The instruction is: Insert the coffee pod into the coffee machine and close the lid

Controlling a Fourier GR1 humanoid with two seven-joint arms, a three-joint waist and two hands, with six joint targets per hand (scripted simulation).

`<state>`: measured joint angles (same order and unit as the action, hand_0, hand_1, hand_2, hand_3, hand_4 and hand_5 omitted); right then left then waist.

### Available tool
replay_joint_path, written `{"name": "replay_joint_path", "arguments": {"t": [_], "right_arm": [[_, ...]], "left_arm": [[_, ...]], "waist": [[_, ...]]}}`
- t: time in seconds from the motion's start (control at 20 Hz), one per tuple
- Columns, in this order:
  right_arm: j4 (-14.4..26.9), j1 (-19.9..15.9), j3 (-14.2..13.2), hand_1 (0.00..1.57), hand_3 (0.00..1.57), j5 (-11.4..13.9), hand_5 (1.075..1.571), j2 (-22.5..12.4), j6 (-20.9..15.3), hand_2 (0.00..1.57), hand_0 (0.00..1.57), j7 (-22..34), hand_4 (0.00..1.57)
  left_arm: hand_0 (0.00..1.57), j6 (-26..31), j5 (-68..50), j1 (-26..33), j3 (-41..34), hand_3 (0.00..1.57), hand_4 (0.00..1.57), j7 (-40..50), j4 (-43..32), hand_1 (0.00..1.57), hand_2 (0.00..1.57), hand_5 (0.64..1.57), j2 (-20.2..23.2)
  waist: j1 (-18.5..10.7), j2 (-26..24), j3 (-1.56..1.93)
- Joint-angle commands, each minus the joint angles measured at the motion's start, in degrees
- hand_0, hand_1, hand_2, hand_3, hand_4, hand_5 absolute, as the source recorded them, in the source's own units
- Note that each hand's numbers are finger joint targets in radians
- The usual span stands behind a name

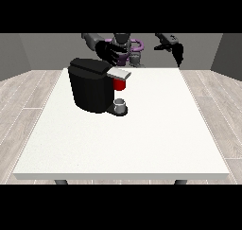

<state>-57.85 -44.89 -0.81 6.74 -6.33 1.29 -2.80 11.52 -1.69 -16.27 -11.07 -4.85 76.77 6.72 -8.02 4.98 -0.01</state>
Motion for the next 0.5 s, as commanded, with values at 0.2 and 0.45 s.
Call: {"name": "replay_joint_path", "arguments": {"t": [0.2, 0.45], "right_arm": [[1.1, -0.5, 0.0, 0.0, 0.0, 1.1, 1.571, 0.8, 1.0, 0.0, 0.0, -2.0, 0.07], [-2.1, 0.6, 2.9, 0.0, 0.0, 0.3, 1.571, 6.1, 1.7, 0.0, 0.0, -3.6, 0.13]], "left_arm": [[0.0, 1.7, -2.2, 1.0, -0.5, 0.0, 0.15, 1.7, 0.3, 0.0, 0.0, 1.571, 2.2], [0.0, -1.5, 0.9, 2.1, 1.2, 0.0, 0.2, -4.5, -1.5, 0.0, 0.0, 1.571, -0.8]], "waist": [[0.2, -1.9, 0.01], [2.7, -2.8, 0.0]]}}
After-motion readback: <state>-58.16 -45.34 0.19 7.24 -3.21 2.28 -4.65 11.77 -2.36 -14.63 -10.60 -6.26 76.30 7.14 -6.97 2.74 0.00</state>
